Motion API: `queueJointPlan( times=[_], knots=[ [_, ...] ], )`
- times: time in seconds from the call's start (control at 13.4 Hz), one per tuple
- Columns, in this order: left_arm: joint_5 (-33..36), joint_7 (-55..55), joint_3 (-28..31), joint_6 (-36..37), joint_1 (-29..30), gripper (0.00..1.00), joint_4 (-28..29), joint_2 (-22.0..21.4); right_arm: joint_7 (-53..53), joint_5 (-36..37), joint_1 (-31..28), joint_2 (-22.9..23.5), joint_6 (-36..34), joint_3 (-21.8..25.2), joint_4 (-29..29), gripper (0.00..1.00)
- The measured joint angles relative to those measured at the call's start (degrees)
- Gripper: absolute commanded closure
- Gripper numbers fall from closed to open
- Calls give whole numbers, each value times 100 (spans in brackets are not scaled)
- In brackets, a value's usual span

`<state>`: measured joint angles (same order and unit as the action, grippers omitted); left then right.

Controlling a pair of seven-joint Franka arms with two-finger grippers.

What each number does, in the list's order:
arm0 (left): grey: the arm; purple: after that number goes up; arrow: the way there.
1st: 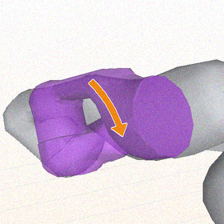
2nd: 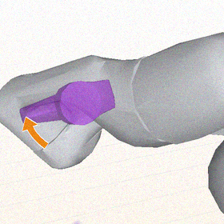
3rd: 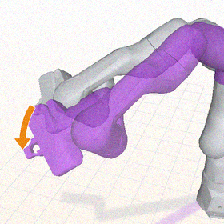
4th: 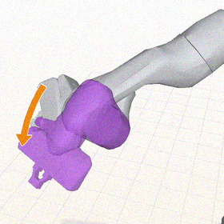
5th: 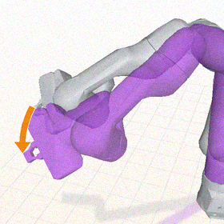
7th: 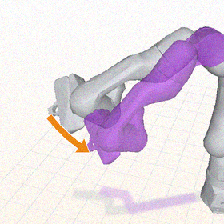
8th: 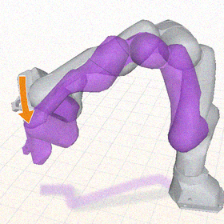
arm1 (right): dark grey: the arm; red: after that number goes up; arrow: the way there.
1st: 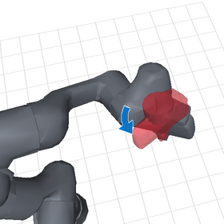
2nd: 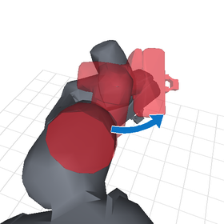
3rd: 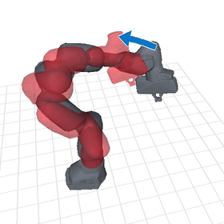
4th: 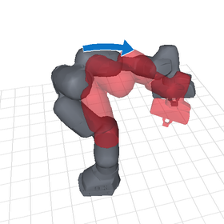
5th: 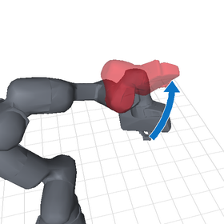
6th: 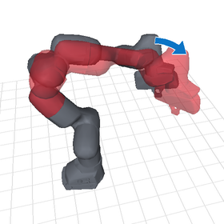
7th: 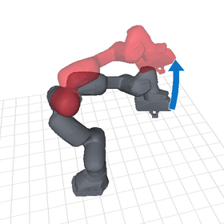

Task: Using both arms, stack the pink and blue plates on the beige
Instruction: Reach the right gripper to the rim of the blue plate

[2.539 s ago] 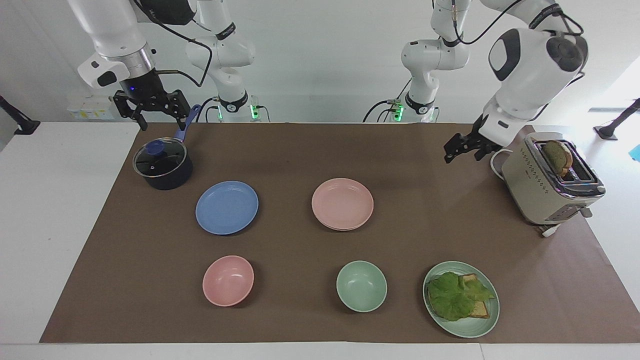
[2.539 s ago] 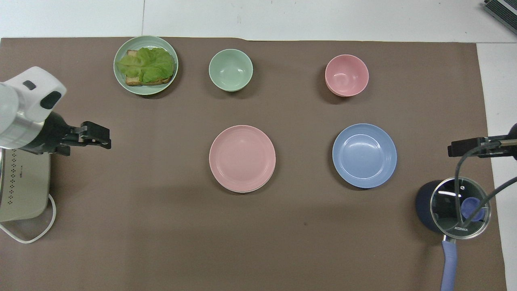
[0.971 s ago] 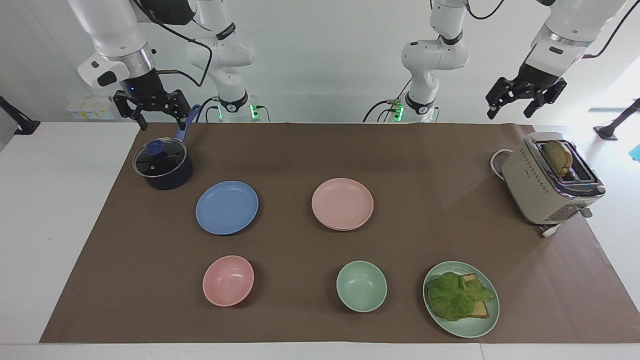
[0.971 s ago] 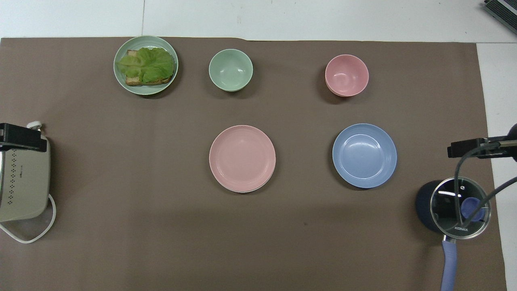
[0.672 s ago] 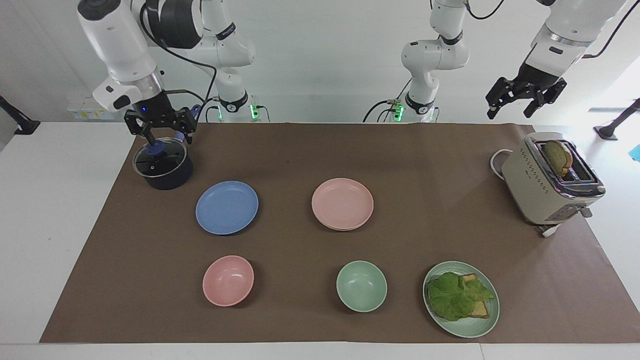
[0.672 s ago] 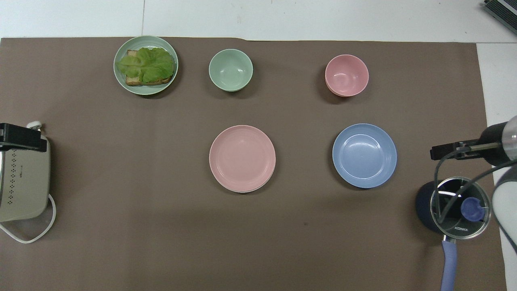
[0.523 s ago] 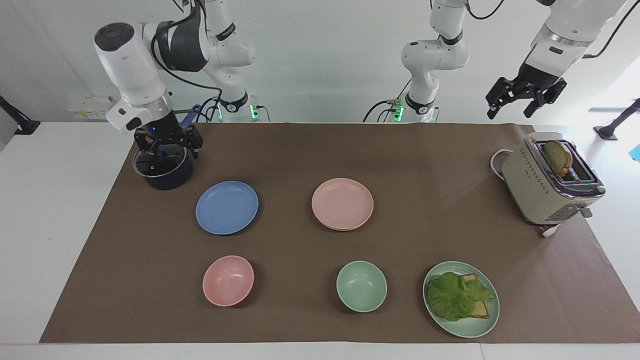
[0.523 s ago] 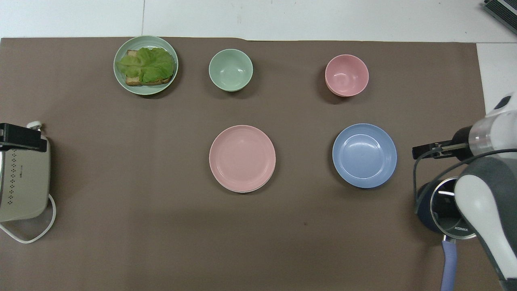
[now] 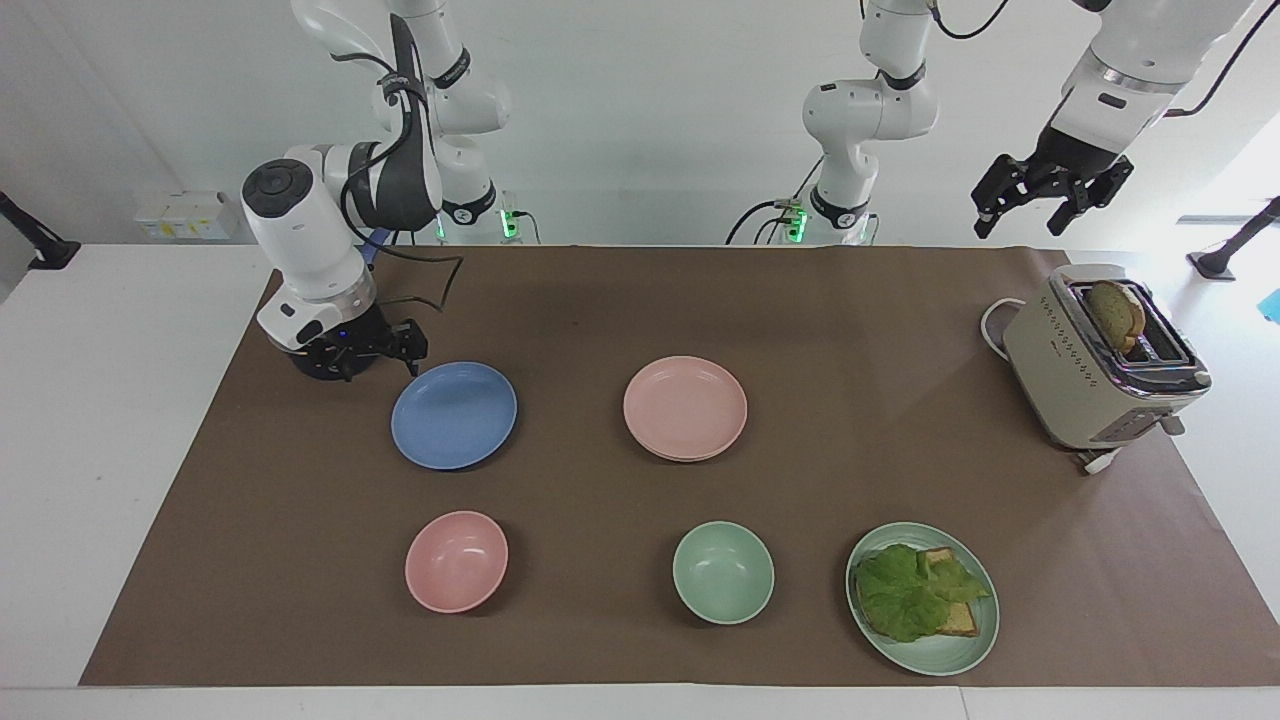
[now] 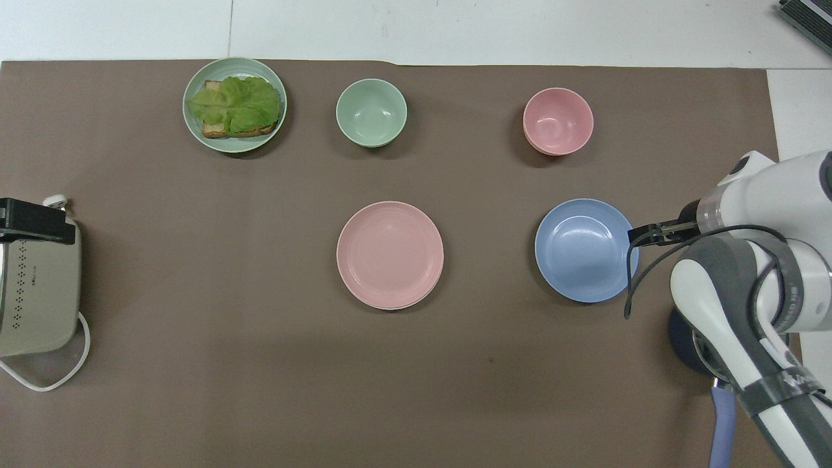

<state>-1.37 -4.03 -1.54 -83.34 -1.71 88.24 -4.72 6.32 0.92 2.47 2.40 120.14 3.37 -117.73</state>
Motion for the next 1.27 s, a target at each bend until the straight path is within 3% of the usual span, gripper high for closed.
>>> queueJointPlan(
  times=[0.9, 0.97, 1.12, 1.2, 1.27],
  knots=[
    [0, 0, 0, 0, 0, 0, 0, 0, 993, -195, -99, 1133, 1115, 21, -172, 0],
    [0, 0, 0, 0, 0, 0, 0, 0, 1061, -280, -143, 1150, 1115, 22, -175, 13],
    [0, 0, 0, 1, 0, 0, 0, 0, 1150, -473, -161, 1154, 1115, 23, -207, 68],
    [0, 0, 0, 1, 0, 0, 0, 0, 1154, -488, -162, 1158, 1115, 22, -234, 90],
    [0, 0, 0, 1, 0, 0, 0, 0, 1167, -491, -162, 1163, 1115, 22, -251, 100]
  ],
)
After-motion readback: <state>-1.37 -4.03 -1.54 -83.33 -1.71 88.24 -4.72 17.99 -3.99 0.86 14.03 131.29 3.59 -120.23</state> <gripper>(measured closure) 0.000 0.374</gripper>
